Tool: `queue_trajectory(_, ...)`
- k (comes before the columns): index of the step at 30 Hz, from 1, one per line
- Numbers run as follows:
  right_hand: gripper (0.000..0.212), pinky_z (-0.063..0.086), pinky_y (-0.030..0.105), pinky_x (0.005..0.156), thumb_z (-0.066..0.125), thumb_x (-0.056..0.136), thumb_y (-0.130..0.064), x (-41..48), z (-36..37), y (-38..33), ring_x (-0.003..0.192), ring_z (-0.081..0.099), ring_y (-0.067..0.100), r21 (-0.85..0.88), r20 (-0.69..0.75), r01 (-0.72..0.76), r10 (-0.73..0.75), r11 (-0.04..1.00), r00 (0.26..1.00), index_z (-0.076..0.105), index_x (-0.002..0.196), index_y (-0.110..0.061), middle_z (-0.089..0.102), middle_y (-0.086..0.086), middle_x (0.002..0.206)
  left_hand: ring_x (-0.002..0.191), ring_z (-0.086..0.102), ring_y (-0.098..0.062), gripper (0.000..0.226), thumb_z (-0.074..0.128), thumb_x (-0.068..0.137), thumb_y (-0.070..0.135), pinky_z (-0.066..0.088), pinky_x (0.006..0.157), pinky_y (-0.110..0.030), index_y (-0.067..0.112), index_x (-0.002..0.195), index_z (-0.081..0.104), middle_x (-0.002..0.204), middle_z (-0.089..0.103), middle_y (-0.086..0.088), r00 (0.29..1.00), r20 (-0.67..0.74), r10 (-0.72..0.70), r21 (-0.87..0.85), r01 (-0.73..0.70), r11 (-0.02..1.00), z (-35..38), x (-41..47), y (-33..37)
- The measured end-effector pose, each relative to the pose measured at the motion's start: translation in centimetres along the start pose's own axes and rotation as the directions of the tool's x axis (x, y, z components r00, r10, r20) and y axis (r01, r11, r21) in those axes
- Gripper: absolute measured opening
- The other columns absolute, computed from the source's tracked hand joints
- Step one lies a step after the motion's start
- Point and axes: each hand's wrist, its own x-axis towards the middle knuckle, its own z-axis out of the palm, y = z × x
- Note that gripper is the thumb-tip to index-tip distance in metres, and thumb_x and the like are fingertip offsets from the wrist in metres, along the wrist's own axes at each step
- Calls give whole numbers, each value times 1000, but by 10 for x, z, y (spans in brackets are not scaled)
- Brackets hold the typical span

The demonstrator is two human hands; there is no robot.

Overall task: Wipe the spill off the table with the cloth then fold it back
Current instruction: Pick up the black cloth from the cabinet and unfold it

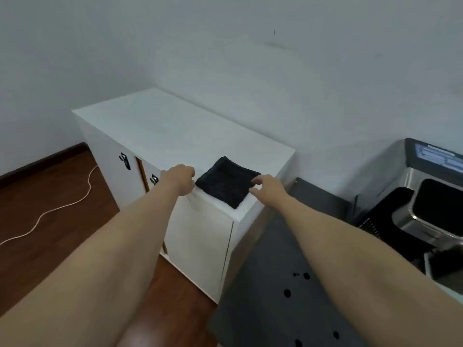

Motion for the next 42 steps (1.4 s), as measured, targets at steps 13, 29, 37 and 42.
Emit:
queue_trajectory(13,28,44,39,92,51,92,-15,76,24,14,111,52,36,-186,-136,-81,56,979,989,59,115,-1,53,20,122,100,58,-28,24,49,91,35,41,83,-38,16,104,55,104,67,-5,976,-213,42,-192,-84,978,44,40,-1)
queue_trajectory(29,11,35,19,82,53,88,-10,19,-29,13,97,55,16,237,-378,142,-43,961,925,57,97,-4,63,6,102,76,60,-39,15,43,93,21,43,69,-39,8,96,49,81,68,-19,888,-460,-18,-382,-180,907,32,13,24)
queue_trajectory(37,10,34,7,53,50,89,-9,-63,-125,12,58,46,10,147,-636,287,-132,946,760,53,97,-4,49,0,65,81,48,-19,6,49,90,12,39,75,-30,12,86,45,85,53,-6,805,-592,-33,-613,-423,667,-37,-30,94)
queue_trajectory(42,11,32,6,51,47,91,-10,-129,-162,23,50,38,3,111,-731,334,-152,936,666,52,98,-3,37,-8,55,77,47,-19,8,45,91,12,30,61,-15,14,88,38,82,51,-4,768,-640,-5,-653,-541,530,-64,-73,140)
